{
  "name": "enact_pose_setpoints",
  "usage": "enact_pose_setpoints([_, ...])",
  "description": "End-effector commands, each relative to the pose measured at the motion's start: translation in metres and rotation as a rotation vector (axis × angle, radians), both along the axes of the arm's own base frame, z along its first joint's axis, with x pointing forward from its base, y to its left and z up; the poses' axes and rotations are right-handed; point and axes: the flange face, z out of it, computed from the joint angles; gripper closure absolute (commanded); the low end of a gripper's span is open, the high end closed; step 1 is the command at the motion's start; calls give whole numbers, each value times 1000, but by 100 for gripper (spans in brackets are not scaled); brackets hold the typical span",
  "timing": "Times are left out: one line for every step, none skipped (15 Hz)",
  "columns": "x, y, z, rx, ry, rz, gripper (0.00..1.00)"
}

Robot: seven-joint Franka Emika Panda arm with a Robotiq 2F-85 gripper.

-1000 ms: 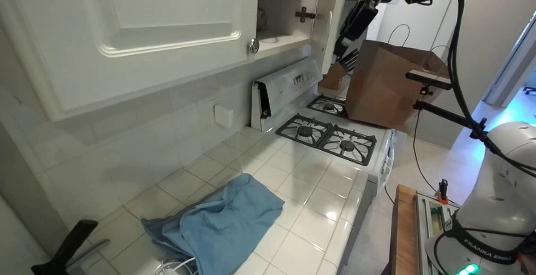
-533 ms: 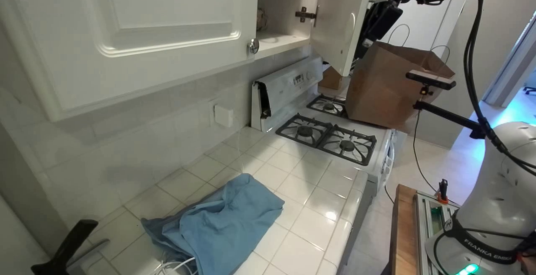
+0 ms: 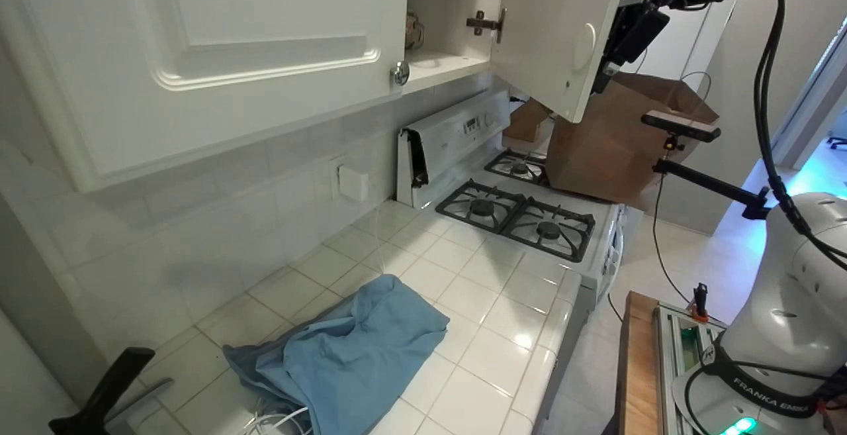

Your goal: Open the cabinet door

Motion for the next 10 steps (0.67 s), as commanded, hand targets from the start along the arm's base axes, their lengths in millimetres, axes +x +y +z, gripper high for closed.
enact_pose_setpoints([-24,11,10,21,81,131,90])
enact_pose_setpoints([-26,7,10,21,90,142,90])
enact_pose_setpoints([-29,4,11,24,97,157,90])
enact_pose_setpoints([-32,0,12,25,105,168,90])
enact_pose_setpoints([-34,-4,12,28,109,182,90])
enact_pose_setpoints([-36,-8,13,31,114,194,90])
enact_pose_setpoints([-37,-12,13,33,118,207,90])
enact_pose_setpoints([-39,-15,13,32,126,216,90])
enact_pose_setpoints([-41,-19,14,26,134,224,90])
enact_pose_setpoints([-42,-22,16,19,143,229,90])
